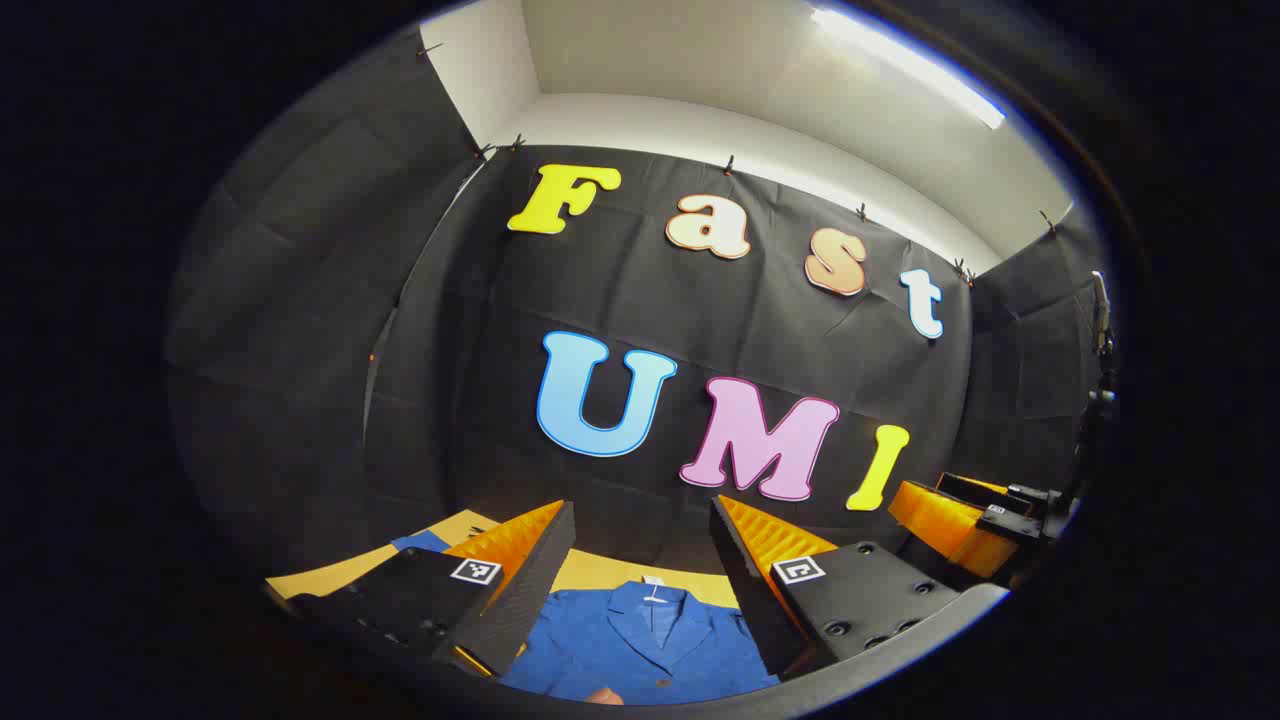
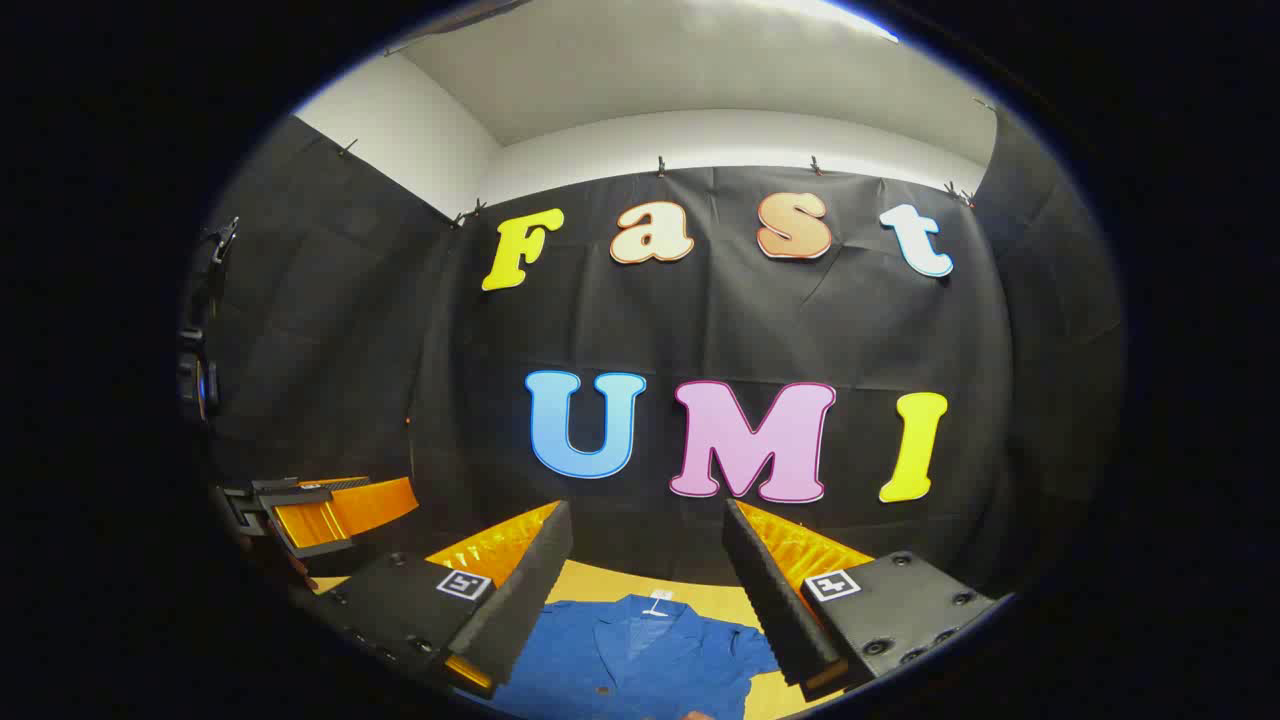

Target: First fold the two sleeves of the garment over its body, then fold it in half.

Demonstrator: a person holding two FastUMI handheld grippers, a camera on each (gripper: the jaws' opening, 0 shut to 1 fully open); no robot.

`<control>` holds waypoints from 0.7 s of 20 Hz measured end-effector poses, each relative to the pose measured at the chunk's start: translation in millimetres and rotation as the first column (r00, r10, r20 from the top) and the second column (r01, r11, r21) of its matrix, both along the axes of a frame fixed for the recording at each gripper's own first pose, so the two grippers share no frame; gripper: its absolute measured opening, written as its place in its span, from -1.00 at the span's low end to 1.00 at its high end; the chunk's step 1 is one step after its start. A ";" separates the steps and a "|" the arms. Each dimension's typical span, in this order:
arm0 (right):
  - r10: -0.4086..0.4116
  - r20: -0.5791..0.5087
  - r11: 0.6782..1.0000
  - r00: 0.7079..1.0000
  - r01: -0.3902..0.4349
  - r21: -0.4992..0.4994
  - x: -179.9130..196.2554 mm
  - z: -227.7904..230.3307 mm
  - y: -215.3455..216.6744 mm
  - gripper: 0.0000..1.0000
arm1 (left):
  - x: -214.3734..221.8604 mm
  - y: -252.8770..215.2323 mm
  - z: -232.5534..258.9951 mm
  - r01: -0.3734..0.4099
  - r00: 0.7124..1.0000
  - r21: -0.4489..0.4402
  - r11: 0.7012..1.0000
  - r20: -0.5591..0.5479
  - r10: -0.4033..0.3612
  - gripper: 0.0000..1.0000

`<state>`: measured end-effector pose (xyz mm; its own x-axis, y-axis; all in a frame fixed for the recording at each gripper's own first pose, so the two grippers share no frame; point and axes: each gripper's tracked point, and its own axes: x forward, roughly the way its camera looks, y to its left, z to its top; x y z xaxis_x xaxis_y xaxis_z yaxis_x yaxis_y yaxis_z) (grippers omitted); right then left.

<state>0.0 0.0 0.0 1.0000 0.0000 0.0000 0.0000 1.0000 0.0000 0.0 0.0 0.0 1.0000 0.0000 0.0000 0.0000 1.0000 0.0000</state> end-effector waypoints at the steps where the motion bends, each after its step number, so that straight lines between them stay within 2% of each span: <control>1: -0.005 0.001 1.000 1.000 0.005 -0.005 -0.9 0.1 -5.5 0.94 | 1.5 -4.5 0.9 0.005 1.000 -0.004 1.000 0.004 -0.005 0.62; 2: -0.013 -0.001 1.000 1.000 0.013 -0.009 -0.9 -0.7 -10.9 0.94 | 3.8 -8.0 -0.1 0.009 1.000 -0.004 1.000 0.006 -0.009 0.67; 3: -0.024 -0.004 1.000 1.000 0.024 -0.007 -0.7 -2.7 -16.8 0.84 | 6.5 -13.6 -0.1 0.017 1.000 0.001 1.000 0.003 -0.017 0.62; 4: -0.032 -0.006 0.999 0.999 0.032 0.000 -1.5 -3.0 -21.0 0.84 | 8.5 -17.6 -2.5 0.025 1.000 0.007 1.000 -0.001 -0.025 0.62; 5: -0.041 -0.006 0.999 0.999 0.041 0.009 -1.4 -1.7 -23.4 0.94 | 9.9 -21.8 -2.5 0.034 0.999 0.015 0.999 -0.004 -0.034 0.62; 6: -0.050 -0.004 0.999 0.999 0.050 0.015 -1.2 -1.0 -27.4 0.94 | 10.6 -25.3 -3.1 0.044 0.999 0.024 0.999 -0.005 -0.044 0.56; 7: -0.058 -0.003 0.998 0.998 0.058 0.017 -1.6 -1.7 -31.8 0.84 | 10.9 -28.8 -2.1 0.053 0.999 0.033 0.998 -0.004 -0.053 0.62; 8: -0.066 -0.003 0.998 0.998 0.066 0.015 -3.1 -1.4 -35.0 0.84 | 12.7 -29.9 -1.9 0.057 0.998 0.038 0.998 -0.004 -0.056 0.56; 9: -0.070 -0.003 0.997 0.998 0.070 0.013 -3.5 -2.3 -37.0 0.94 | 12.9 -32.0 -1.1 0.059 0.998 0.040 0.997 -0.004 -0.059 0.62; 14: -0.073 -0.005 0.997 0.997 0.073 0.012 -8.0 -3.1 -46.1 0.84 | 14.7 -42.0 -7.2 0.065 0.998 0.035 0.997 -0.017 -0.064 0.62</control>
<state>-8.0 -46.1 -3.1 0.9973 -0.0730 -0.0053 0.0730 0.9973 0.0118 14.7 -42.0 -7.2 0.9978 -0.0640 -0.0173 0.0646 0.9973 0.0346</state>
